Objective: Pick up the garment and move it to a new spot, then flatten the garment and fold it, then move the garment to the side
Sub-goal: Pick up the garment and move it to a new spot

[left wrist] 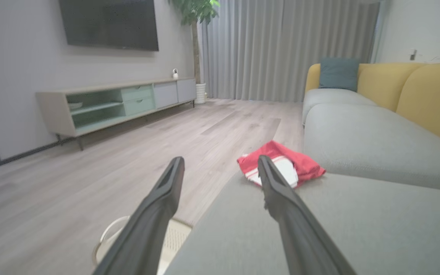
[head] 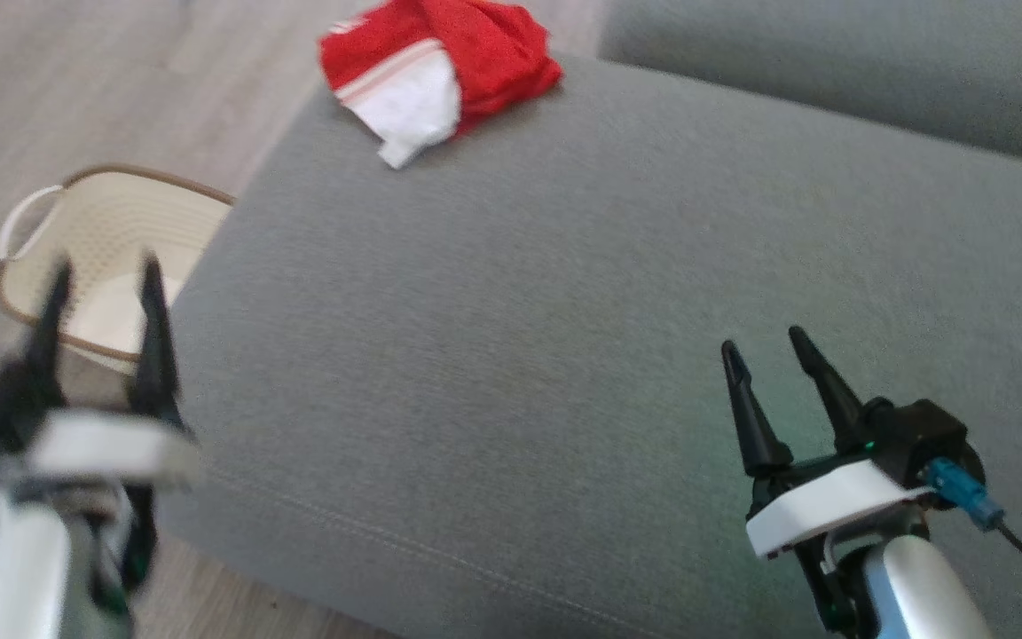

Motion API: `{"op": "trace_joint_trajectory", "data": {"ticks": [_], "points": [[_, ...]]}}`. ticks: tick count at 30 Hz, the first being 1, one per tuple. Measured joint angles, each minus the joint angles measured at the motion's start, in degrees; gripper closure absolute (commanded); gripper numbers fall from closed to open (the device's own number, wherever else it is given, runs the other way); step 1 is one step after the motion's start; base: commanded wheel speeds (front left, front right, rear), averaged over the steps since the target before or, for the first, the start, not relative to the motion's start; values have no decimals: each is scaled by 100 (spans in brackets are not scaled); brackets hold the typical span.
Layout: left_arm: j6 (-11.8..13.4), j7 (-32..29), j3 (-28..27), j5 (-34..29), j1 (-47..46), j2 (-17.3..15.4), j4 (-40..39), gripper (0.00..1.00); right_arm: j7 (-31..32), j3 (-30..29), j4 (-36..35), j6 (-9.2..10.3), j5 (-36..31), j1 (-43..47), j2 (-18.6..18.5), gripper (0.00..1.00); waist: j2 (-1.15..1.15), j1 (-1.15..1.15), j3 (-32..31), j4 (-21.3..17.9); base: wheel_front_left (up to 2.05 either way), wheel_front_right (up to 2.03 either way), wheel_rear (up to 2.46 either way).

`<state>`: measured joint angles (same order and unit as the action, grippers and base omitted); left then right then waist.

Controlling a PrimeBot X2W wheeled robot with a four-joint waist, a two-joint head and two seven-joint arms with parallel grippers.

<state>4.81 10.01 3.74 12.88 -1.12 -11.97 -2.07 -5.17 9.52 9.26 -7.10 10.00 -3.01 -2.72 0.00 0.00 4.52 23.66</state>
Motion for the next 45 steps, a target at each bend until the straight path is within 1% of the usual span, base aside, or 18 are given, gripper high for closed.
{"op": "trace_joint_trajectory", "data": {"ticks": [2, 3, 7, 9, 10, 12, 14, 16, 19, 24, 30, 31, 32, 33, 34, 35, 36, 45], "points": [[-131, -220, -100, 48, -627, -179, 65, 0, 52, -10, -145, 0, -77, -21, 1, 0, 0, 0, 160, -169, 0, 0, 0], [-196, -356, -151, 180, -944, -221, 147, 0, 87, -25, -209, 0, -121, -44, 0, 0, 0, 0, 250, -258, 0, 0, 0], [-541, -873, -194, 431, -2159, -486, 757, 0, 168, -136, -455, 0, -344, -262, -1, 0, 0, 0, 662, -602, 0, 0, 0], [-683, -1087, -198, 449, -2753, -671, 1200, 0, 208, -172, -588, 0, -423, -366, -2, 0, 0, 0, 889, -776, 0, 0, 0], [-808, -1250, -214, 559, -3301, -787, 1690, 0, 226, -192, -701, 0, -493, -453, -2, 0, 0, 0, 1124, -947, 0, 0, 0], [-886, -1357, -202, 583, -3775, -886, 2205, 0, 265, -199, -828, 0, -555, -526, -3, 0, 0, 0, 1369, -1117, 0, 0, 0], [-892, -1392, -182, 544, -4161, -965, 2728, 0, 275, -211, -896, 0, -601, -595, -4, 0, 0, 0, 1620, -1284, 0, 0, 0], [-948, -1441, -103, 526, -4450, -1021, 3199, 0, 276, -211, -991, 0, -614, -633, -5, 0, 0, 0, 1872, -1439, 0, 0, 0], [-1049, -1534, 26, 535, -4779, -1005, 3786, 0, 286, -235, -1115, 0, -666, -696, -7, 0, 0, 0, 2250, -1639, 0, 0, 0], [-1170, -1678, 305, 593, -5178, -991, 4441, 0, 292, -320, -1256, 0, -711, -732, -8, 0, 0, 1, 2780, -1882, 0, 0, 0], [-1137, -1715, 469, 523, -5452, -1018, 5105, 0, 291, -314, -1350, 0, -749, -732, -8, 0, 0, 1, 3083, -2071, 0, 0, 0], [-1062, -1680, 465, 498, -5508, -1031, 5174, 3, 291, -314, -1376, 0, -749, -732, -8, 0, 0, 1, 3100, -2084, 0, 0, 0], [-958, -1645, 457, 464, -5592, -1050, 5270, 29, 291, -315, -1394, 0, -749, -732, -8, 0, 0, 1, 3114, -2091, 0, 0, 0], [-887, -1616, 452, 433, -5678, -1078, 5371, 58, 291, -316, -1403, 0, -749, -733, -8, 0, 0, 1, 3122, -2094, 0, 0, 0], [-812, -1570, 448, 432, -5737, -1102, 5467, 58, 291, -316, -1403, 0, -749, -736, -8, 0, 0, 1, 3121, -2094, 0, 0, 0], [-734, -1512, 448, 422, -5777, -1123, 5551, 91, 291, -316, -1403, 0, -749, -742, -8, 0, 0, 1, 3115, -2092, 0, 0, 0], [-673, -1427, 443, 382, -5794, -1143, 5617, 100, 291, -320, -1403, 0, -749, -749, -8, 0, 0, 1, 3104, -2089, 0, 0, 0], [-565, -742, 521, 183, -5952, -1217, 5985, 100, 196, -249, -1218, 0, -673, -831, -8, 0, 0, 1, 2753, -2039, 0, 0, 0]]}}
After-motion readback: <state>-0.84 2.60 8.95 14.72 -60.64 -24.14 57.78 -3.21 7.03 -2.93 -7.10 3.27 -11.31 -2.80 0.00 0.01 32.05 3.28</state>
